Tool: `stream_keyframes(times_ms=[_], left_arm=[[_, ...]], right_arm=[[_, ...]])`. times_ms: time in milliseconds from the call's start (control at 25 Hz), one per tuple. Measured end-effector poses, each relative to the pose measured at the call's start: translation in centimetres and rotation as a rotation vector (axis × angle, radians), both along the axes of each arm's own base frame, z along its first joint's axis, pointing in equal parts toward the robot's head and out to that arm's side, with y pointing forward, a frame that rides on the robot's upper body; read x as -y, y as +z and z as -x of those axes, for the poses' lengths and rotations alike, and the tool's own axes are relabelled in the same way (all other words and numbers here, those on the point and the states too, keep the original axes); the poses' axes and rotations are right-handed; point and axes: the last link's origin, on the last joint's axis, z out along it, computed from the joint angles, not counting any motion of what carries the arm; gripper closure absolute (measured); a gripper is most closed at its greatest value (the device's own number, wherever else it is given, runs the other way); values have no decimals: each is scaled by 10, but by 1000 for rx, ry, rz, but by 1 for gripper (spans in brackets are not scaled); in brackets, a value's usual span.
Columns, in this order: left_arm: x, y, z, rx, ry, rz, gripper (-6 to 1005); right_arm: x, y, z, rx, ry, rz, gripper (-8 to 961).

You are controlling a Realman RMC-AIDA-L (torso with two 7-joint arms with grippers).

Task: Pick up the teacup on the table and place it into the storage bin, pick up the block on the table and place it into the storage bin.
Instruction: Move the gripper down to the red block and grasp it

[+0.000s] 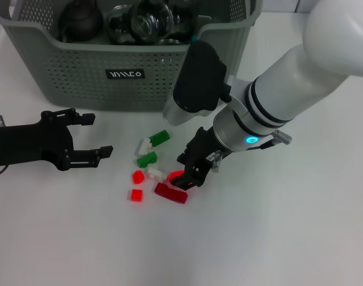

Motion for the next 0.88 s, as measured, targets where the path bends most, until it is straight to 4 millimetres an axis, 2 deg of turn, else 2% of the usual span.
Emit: stream_keyframes(times_ms=[400,880], left_arm=[[-1,0,-1,0,-4,-1,159],[-1,-1,-2,2,-4,1,158]], right_arm=[[1,0,0,40,-5,3,507],[2,0,2,51,-1,4,511]])
